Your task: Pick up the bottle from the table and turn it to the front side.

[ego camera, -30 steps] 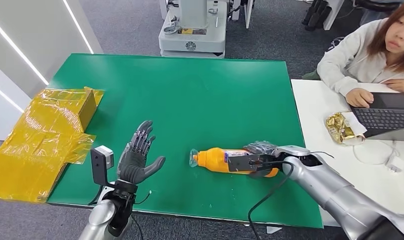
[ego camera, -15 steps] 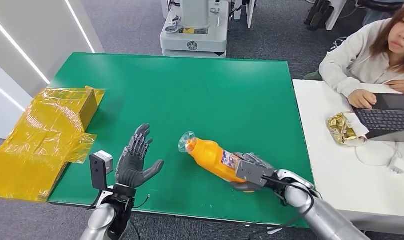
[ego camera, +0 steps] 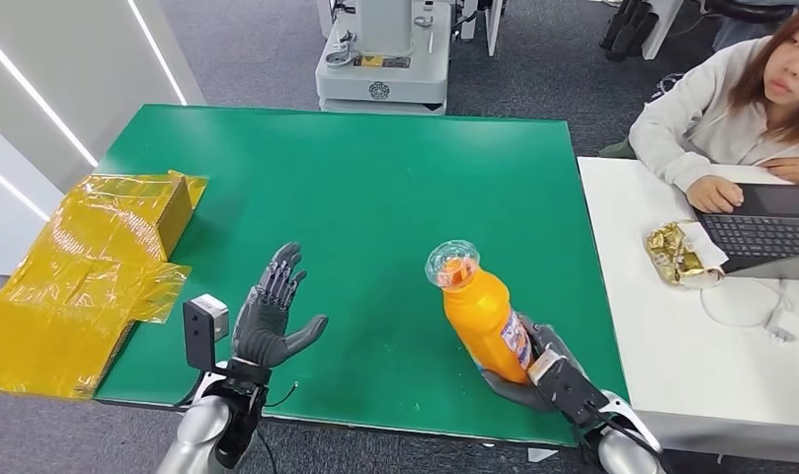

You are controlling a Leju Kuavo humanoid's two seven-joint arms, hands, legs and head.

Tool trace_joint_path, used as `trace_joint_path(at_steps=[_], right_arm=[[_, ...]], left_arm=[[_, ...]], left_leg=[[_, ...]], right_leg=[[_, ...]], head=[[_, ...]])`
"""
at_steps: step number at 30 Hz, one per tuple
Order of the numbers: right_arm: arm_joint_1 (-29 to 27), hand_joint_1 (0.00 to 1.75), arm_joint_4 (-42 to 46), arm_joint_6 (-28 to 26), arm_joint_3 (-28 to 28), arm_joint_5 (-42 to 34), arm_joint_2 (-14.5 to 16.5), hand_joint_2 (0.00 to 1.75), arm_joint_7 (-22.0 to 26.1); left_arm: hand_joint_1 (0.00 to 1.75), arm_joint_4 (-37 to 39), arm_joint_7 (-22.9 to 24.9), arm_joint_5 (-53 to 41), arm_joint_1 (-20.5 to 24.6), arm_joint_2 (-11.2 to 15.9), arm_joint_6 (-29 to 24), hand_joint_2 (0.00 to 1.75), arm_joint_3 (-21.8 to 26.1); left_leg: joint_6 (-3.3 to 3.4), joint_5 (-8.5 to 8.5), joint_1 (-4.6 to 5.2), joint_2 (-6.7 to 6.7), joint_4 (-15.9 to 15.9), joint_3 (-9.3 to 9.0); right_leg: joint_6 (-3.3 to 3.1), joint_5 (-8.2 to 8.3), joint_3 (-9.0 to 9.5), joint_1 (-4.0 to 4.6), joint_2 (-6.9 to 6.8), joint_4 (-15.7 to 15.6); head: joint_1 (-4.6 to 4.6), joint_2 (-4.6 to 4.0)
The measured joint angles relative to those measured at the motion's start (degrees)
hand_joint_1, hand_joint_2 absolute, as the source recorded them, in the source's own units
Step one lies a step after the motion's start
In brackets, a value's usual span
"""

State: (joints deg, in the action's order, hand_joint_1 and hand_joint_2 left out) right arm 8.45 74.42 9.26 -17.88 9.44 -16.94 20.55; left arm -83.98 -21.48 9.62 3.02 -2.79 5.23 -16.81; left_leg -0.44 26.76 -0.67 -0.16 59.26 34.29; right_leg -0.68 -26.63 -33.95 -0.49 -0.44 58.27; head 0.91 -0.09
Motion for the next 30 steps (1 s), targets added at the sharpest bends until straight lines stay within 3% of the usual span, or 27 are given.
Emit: trace_joint_path(at_steps=[8,15,30], right_arm=[[0.40,1.75,-0.10,-0.21,2.34,0.63,3.11,1.75,2.48],[10.54,1.75,-9.28,-1.72,0.49,0.72,8.73,1.75,4.12],[25.10,1.75,-23.74,-2.38,-5.33,-1.06,16.48,1.75,3.68]], left_arm=[[0.00,1.58,0.54,1.95,4.41,-0.01,4.54,1.75,-1.65],[0.00,2.99,4.85,7.17,13.14,-0.97,8.99,1.75,-4.51],[0.00,4.46,8.40,13.41,20.70,-1.38,11.25,1.75,-7.73]], left_leg=[[0.00,-0.04,0.00,0.03,0.00,0.01],[-0.05,-0.13,0.00,0.19,0.02,-0.06],[-0.06,-0.14,-0.01,0.21,0.01,0.01]], right_leg=[[-0.01,0.02,0.01,0.00,0.02,0.02],[-0.10,0.18,-0.02,0.00,0.15,0.04],[-0.11,0.18,-0.10,0.01,0.22,0.09]], head=[[-0.01,0.00],[-0.01,0.00],[-0.01,0.00]])
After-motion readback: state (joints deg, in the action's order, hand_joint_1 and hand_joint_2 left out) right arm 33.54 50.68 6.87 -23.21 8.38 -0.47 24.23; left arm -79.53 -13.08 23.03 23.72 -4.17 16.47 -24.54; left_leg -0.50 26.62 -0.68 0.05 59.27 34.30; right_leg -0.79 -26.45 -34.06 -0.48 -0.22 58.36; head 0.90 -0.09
